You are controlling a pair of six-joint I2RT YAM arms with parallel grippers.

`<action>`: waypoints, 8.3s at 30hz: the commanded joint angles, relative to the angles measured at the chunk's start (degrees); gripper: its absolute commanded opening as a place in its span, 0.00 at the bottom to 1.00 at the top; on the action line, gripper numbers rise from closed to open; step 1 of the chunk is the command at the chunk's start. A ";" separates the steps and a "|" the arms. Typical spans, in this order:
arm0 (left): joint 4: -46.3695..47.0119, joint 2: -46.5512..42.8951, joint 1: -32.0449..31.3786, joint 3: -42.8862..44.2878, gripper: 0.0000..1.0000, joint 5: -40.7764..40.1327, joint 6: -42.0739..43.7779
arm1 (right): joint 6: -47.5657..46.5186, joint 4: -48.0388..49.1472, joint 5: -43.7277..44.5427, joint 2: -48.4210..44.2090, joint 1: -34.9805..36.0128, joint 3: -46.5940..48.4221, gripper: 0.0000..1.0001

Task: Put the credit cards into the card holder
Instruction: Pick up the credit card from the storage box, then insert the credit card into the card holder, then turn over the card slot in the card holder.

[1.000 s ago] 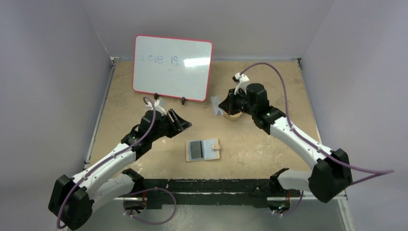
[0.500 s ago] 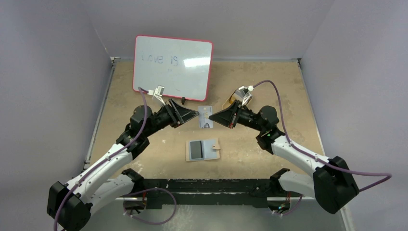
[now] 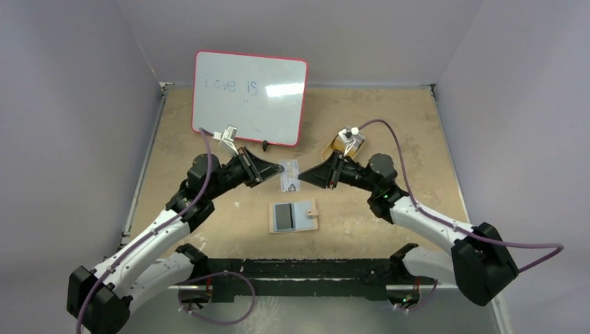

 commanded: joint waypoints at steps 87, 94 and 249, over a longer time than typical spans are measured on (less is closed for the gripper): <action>20.75 32.43 -5.69 -17.08 0.00 -7.04 0.58 | -11.92 -53.18 42.78 12.57 16.42 10.55 0.28; 17.26 32.34 -6.97 -15.82 0.00 -9.43 3.64 | -9.28 -58.86 43.49 9.64 16.40 9.42 0.36; 26.56 23.91 -6.33 -20.60 0.08 -4.50 -1.19 | -5.04 -43.78 43.28 20.37 20.63 5.52 0.20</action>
